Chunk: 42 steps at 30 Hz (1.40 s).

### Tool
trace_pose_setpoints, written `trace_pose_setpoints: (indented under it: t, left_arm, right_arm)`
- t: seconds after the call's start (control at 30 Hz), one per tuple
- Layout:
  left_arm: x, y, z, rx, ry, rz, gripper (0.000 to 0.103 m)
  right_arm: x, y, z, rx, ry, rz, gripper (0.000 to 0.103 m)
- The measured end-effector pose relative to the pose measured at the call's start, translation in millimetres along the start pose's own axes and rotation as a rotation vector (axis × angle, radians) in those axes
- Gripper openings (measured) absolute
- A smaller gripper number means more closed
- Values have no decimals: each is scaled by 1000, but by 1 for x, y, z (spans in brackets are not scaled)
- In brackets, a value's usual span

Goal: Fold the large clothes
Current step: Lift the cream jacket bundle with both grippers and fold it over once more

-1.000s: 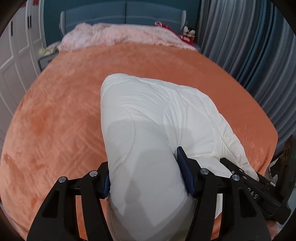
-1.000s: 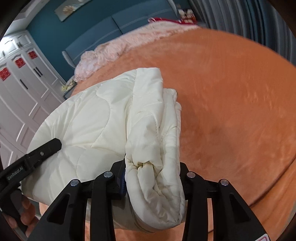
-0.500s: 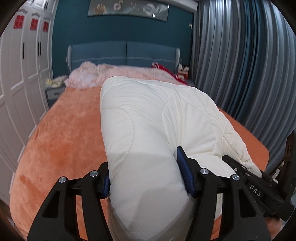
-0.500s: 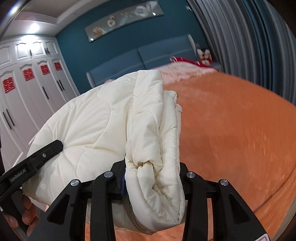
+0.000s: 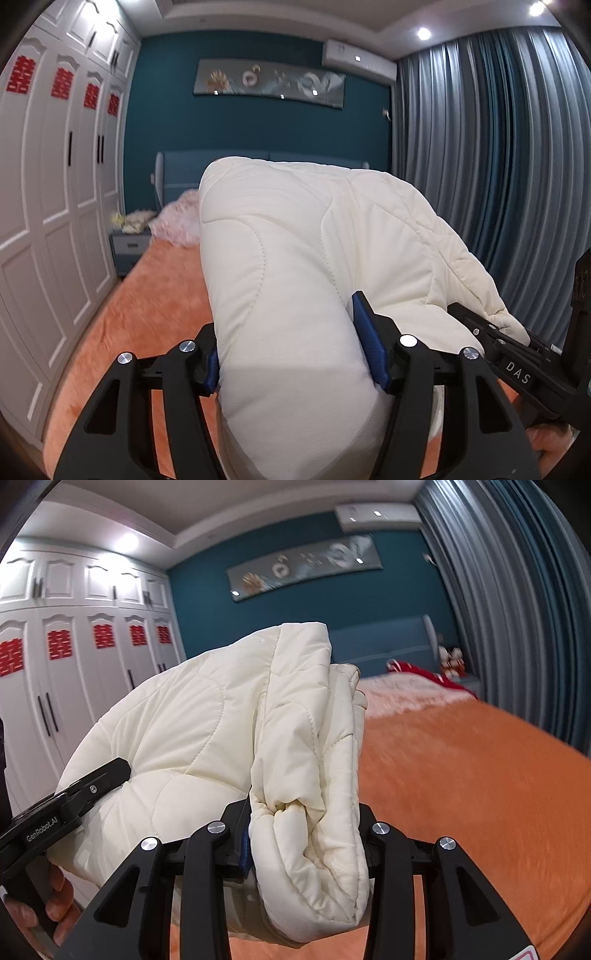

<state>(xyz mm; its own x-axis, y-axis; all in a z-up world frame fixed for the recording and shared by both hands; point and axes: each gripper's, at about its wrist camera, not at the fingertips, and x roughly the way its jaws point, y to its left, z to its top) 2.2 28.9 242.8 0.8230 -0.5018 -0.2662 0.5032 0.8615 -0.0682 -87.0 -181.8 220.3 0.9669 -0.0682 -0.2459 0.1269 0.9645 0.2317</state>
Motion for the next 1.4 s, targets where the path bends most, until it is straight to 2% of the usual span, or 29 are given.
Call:
trace_pose_setpoints:
  t: [0.2, 0.33, 0.43, 0.67, 0.93, 1.3, 1.4]
  left_arm:
    - [1, 29, 22, -10, -92, 7, 58]
    - [26, 58, 20, -54, -111, -24, 59]
    - [56, 80, 9, -82, -92, -32, 59]
    - [147, 119, -44, -106, 18, -17, 59]
    - [220, 144, -110, -137, 136, -9, 59]
    - [283, 156, -220, -194, 359, -6, 59]
    - [288, 155, -245, -190, 400, 11, 61]
  right_arm:
    - [28, 23, 24, -61, -49, 28, 37]
    - [63, 22, 21, -77, -47, 48, 37]
    - [101, 17, 6, -79, -18, 62, 37]
    - [192, 1, -50, -59, 101, 59, 37]
    - [269, -20, -118, -35, 232, 37, 37]
    - [311, -46, -226, 13, 440, -23, 37]
    - [310, -50, -245, 19, 452, -29, 41]
